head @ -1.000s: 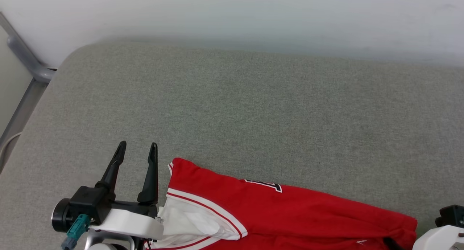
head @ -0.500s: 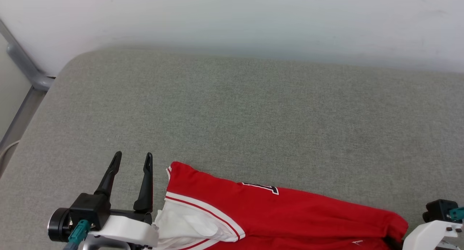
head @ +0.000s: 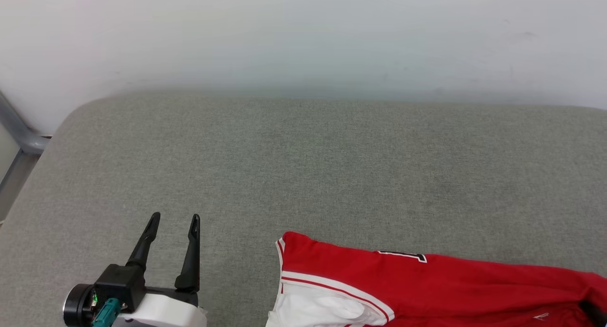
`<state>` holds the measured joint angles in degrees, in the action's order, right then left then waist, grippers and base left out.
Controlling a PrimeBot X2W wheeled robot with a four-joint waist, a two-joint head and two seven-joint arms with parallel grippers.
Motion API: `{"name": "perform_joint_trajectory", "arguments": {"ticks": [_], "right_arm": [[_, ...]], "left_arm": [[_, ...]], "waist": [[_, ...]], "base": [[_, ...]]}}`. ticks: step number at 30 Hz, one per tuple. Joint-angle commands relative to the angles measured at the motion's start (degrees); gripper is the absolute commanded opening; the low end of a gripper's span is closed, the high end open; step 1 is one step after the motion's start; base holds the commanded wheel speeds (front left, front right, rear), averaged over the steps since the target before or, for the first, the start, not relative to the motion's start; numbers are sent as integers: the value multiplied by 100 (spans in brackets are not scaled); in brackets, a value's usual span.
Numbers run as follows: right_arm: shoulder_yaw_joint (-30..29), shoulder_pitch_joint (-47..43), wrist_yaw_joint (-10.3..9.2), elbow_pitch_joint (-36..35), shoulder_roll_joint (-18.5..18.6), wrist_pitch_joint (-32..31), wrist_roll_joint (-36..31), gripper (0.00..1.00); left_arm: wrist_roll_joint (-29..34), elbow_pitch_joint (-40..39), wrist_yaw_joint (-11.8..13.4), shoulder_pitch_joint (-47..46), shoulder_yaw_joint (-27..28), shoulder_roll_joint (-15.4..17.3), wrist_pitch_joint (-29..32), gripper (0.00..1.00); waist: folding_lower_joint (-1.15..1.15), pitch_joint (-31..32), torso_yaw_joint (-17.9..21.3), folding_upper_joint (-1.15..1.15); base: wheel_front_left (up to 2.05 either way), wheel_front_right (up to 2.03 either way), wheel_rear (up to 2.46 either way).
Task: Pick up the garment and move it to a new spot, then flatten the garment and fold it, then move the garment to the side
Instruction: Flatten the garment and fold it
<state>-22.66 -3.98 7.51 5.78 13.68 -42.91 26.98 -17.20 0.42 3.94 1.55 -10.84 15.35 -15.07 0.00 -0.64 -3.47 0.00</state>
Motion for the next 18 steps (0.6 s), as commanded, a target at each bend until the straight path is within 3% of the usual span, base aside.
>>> {"name": "perform_joint_trajectory", "arguments": {"ticks": [1, 5, 12, 18], "right_arm": [[-102, 27, -5, -28, -145, -61, 206, 0], [-240, 158, -4, -70, -657, -533, 1092, 0], [266, -89, -4, -250, -1073, -1528, 2864, 0], [1070, -154, -4, 20, -1084, -1259, 4328, 0]], "left_arm": [[40, 13, -24, 48, -12, -12, -11, 100], [41, 29, -33, 71, -27, -6, -11, 100], [95, 41, -69, -18, -107, -7, -11, 100], [129, 39, -103, -131, -174, -41, -11, 100]], "waist": [[0, 29, 26, 0], [0, 74, 36, 0], [0, 108, -98, 0], [0, 61, -363, 0]], "base": [[0, 0, 0], [0, 0, 0], [0, 0, 0], [0, 0, 0]]}}
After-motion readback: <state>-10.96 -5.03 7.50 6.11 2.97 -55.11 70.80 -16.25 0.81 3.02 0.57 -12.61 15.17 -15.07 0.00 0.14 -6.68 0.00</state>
